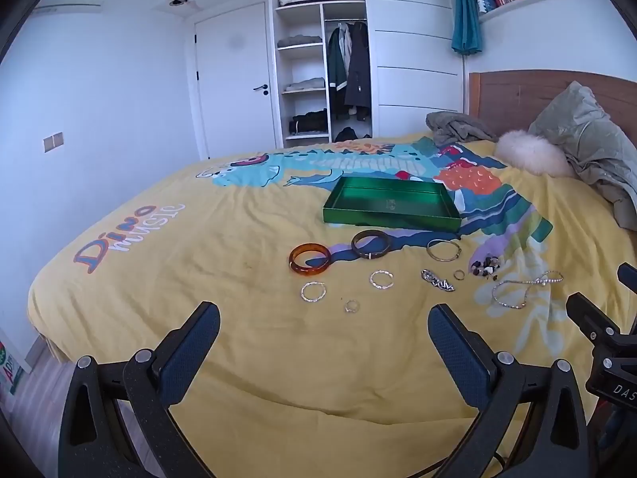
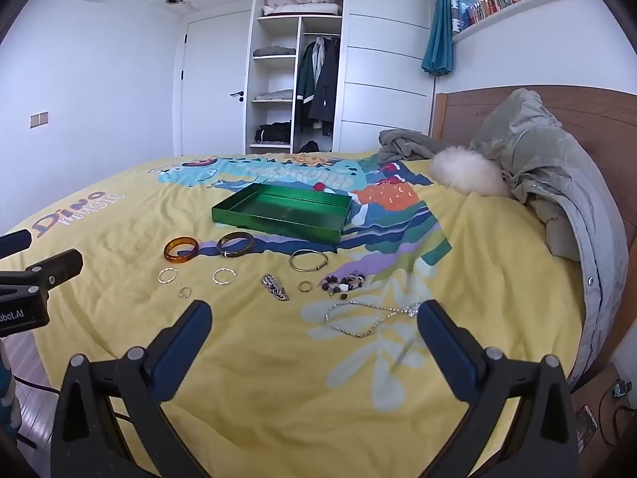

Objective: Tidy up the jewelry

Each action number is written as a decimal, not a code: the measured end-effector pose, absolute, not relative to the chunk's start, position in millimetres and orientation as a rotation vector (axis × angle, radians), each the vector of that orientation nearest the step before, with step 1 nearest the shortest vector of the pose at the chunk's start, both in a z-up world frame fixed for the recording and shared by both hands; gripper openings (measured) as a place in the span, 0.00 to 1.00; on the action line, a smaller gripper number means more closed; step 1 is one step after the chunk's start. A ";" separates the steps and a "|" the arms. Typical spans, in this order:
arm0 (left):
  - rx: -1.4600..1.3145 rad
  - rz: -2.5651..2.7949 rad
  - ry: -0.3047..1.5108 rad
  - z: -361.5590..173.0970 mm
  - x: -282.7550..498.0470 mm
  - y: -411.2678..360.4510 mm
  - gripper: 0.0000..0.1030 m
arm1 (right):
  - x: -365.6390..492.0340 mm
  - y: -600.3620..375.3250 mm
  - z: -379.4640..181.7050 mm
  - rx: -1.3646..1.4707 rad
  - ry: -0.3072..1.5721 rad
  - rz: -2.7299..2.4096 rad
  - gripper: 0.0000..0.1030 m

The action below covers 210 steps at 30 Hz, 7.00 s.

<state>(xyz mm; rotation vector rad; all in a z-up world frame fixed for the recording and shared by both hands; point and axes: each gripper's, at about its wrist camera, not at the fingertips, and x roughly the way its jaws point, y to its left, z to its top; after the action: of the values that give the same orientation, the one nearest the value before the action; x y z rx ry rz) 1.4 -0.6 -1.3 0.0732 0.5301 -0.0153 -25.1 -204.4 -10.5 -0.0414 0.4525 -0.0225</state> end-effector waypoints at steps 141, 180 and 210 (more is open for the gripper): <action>0.073 -0.259 0.912 -108.5 204.1 -54.6 0.71 | 124.6 -341.0 -123.7 0.484 0.757 0.020 0.53; 0.084 -0.277 0.957 -141.1 240.1 -64.7 0.40 | 159.0 -338.4 -135.5 0.473 0.728 0.103 0.02; 0.028 -0.313 0.734 -38.1 159.6 -47.3 0.40 | 86.0 -305.8 -32.6 0.309 0.617 0.219 0.02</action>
<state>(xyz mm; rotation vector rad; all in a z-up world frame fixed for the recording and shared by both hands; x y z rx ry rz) 159.6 -47.3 -38.1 0.0281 0.7338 -0.3134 86.0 -305.8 -32.6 0.3090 0.6167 0.2192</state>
